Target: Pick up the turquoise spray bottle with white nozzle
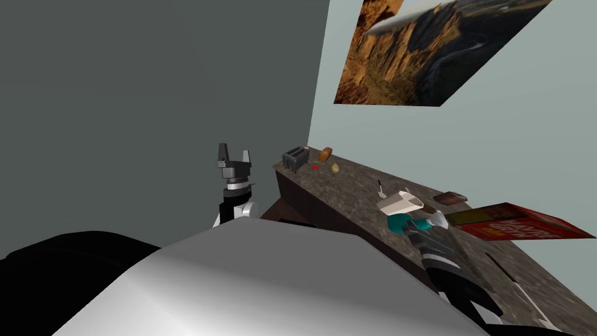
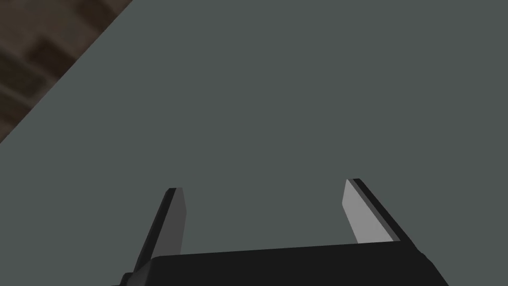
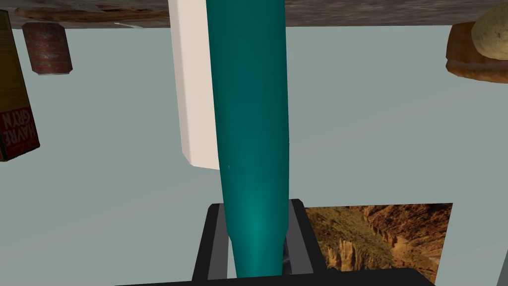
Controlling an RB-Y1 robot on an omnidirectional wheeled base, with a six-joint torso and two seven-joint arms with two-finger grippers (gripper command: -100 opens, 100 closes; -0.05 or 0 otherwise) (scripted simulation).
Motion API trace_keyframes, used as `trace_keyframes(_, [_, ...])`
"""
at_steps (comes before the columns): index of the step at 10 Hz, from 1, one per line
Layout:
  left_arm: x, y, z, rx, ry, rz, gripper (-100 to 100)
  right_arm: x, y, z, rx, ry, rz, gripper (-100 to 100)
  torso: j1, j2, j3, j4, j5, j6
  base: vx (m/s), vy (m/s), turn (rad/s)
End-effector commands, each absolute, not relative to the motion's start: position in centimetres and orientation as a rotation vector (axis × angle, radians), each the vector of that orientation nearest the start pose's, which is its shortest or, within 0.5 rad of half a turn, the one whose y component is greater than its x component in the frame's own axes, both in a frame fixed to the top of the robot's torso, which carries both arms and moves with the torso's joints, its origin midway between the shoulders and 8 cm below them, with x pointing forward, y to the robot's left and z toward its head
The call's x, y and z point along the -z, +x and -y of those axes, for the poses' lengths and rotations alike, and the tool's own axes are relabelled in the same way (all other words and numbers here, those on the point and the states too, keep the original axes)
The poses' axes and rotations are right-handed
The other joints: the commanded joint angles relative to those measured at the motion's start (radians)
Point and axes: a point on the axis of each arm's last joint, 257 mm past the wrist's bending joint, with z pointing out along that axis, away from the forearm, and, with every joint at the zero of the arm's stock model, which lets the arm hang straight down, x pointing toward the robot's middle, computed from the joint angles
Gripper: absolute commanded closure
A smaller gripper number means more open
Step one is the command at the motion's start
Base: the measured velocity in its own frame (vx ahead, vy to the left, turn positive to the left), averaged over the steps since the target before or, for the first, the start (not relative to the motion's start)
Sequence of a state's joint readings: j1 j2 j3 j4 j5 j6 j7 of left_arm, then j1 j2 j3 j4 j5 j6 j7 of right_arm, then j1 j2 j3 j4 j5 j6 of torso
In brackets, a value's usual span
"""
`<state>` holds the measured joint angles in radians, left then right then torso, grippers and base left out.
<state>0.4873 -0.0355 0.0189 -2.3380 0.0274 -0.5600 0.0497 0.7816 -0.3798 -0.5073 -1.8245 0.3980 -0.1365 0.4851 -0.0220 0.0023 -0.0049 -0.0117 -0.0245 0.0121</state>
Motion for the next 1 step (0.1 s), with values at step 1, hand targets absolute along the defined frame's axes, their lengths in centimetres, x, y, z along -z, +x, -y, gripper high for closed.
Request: trace_keyframes(1, [-6.45, 31.83, -28.64, 1.376, -0.605, -0.461, 0, 23.61, 23.25, 59.86, 0.373, 0.436, -1.695, 0, 0.0, 0.0, 0.0, 0.0, 0.0, 0.0, 0.0, 0.0, 0.0])
